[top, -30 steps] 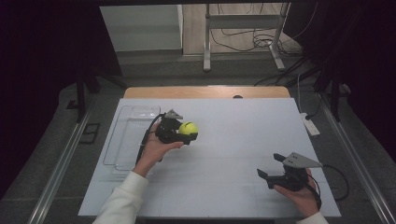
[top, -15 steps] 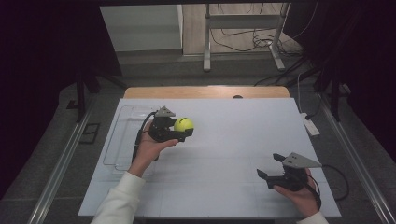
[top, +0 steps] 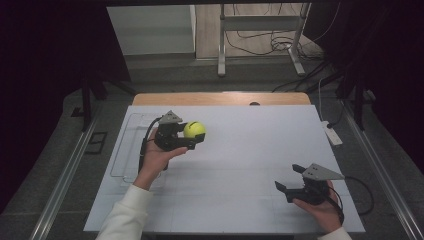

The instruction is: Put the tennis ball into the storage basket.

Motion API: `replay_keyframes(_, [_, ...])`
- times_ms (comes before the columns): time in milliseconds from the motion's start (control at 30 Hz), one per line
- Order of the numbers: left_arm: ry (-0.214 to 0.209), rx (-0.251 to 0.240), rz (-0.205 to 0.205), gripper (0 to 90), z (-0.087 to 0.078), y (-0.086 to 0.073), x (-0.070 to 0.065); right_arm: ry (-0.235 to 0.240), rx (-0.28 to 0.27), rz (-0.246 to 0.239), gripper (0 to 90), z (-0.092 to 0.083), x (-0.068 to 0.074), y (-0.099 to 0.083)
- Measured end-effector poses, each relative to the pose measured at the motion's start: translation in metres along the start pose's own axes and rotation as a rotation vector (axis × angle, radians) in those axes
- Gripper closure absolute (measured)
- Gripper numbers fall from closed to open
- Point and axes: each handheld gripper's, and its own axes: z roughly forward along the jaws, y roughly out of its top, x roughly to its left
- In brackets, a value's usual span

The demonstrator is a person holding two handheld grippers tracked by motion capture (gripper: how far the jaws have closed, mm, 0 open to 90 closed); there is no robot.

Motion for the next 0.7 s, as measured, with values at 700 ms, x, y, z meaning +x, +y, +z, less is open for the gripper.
replay_keyframes(700, [0.020,-0.059,-0.015,26.8,-0.019,0.004,0.005,-0.005,-0.001,-0.003,11.6,0.000,0.000,0.000])
